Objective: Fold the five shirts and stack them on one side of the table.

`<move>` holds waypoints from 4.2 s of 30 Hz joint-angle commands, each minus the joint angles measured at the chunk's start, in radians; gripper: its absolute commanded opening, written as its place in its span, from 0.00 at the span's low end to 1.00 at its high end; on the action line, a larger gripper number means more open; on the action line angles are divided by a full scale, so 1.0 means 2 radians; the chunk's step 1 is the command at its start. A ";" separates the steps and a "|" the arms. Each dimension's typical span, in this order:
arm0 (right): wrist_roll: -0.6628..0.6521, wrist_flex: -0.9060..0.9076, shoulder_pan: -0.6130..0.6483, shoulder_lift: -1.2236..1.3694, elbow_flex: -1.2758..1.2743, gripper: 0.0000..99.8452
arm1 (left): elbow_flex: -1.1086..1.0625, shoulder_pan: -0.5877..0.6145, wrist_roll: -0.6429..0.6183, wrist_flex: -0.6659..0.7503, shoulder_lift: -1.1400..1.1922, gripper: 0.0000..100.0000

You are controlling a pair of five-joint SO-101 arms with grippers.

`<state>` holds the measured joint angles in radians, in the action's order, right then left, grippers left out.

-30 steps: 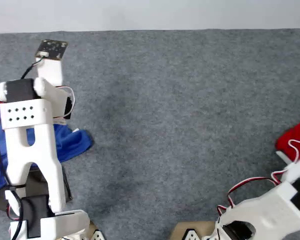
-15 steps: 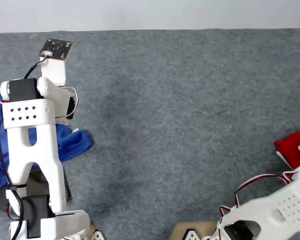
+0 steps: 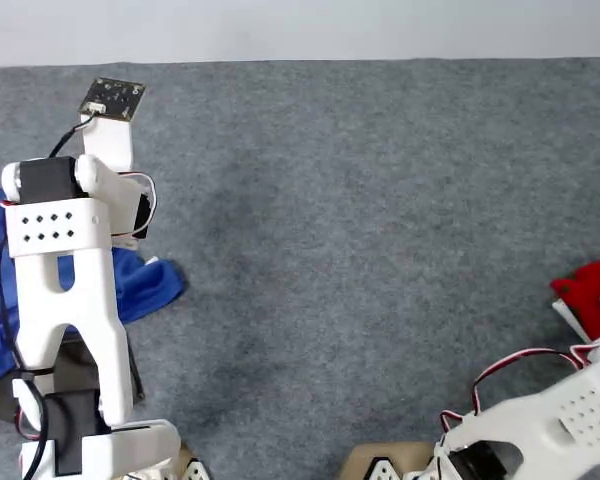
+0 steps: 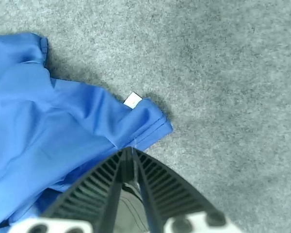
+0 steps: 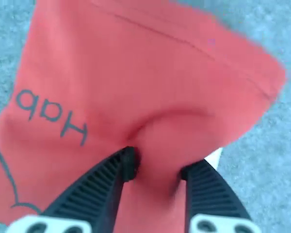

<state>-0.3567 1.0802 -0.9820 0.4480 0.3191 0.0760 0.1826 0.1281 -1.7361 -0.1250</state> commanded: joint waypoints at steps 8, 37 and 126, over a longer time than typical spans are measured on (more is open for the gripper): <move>0.015 0.132 0.038 -0.119 0.023 0.16 | 0.001 -0.001 0.001 -0.009 -0.024 0.01; 0.015 0.223 0.069 -0.063 0.125 0.16 | 0.001 -0.001 0.001 -0.009 -0.025 0.01; 0.012 0.357 0.163 -0.343 -0.197 0.16 | 0.066 0.021 0.271 0.079 0.104 0.01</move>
<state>-0.3368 1.7522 -0.6352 -0.1872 -0.0798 0.1389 0.3268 0.7388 -1.5259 0.1987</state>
